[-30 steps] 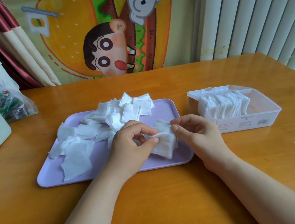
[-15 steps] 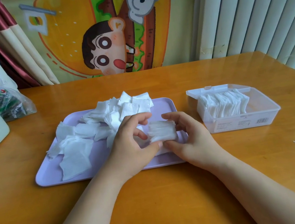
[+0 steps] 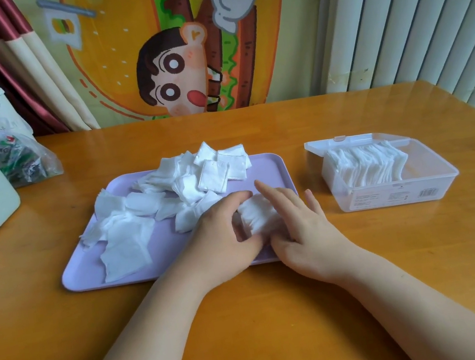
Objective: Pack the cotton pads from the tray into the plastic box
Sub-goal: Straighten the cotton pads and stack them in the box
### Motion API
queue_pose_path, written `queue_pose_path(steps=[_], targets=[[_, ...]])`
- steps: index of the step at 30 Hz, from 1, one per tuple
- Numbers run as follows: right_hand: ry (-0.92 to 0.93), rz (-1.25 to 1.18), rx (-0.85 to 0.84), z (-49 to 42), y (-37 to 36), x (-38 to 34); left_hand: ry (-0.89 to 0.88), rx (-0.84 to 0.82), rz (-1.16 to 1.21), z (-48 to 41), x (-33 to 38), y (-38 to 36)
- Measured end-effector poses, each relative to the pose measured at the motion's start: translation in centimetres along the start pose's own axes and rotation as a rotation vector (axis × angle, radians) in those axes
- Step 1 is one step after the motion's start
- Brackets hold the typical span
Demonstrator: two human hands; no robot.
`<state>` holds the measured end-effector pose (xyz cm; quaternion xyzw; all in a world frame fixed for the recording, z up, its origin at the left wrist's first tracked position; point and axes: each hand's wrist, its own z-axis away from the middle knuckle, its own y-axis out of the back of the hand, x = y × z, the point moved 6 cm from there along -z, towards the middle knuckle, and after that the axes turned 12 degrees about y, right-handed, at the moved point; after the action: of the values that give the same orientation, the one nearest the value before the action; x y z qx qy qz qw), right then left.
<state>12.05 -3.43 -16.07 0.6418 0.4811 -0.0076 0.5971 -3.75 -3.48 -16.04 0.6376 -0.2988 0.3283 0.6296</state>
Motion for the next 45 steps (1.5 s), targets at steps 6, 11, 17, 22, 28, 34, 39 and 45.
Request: queue_pose_path(steps=[6, 11, 17, 22, 28, 34, 39, 45], targets=[[0.05, 0.158, 0.042, 0.5, -0.5, -0.4, -0.03, -0.05, -0.095, 0.6, 0.6, -0.7], [0.039, 0.106, 0.058, 0.6, -0.1, -0.8, -0.046, -0.03, -0.098, 0.6, 0.6, -0.6], [0.074, 0.222, 0.018, 0.7, -0.9, -0.7, 0.02, -0.021, -0.002, 0.7, 0.2, -0.5], [0.003, -0.008, 0.111, 0.4, 0.0, -0.3, 0.068, -0.054, 0.127, 0.5, 0.0, -0.4], [-0.211, -0.701, 0.296, 0.2, 3.3, -0.3, 0.039, -0.104, 0.439, 0.9, 2.4, 0.9], [-0.183, -0.859, 0.223, -0.3, 5.4, -0.7, 0.069, -0.176, 0.588, 1.1, 5.0, 1.2], [-0.216, -0.861, 0.169, 1.3, 8.2, -0.8, 0.029, -0.147, 0.605, 0.2, 8.5, -0.2], [-0.331, -0.72, 0.389, 4.3, 14.8, 2.8, 0.005, -0.175, 0.608, -1.6, 14.2, -4.3]])
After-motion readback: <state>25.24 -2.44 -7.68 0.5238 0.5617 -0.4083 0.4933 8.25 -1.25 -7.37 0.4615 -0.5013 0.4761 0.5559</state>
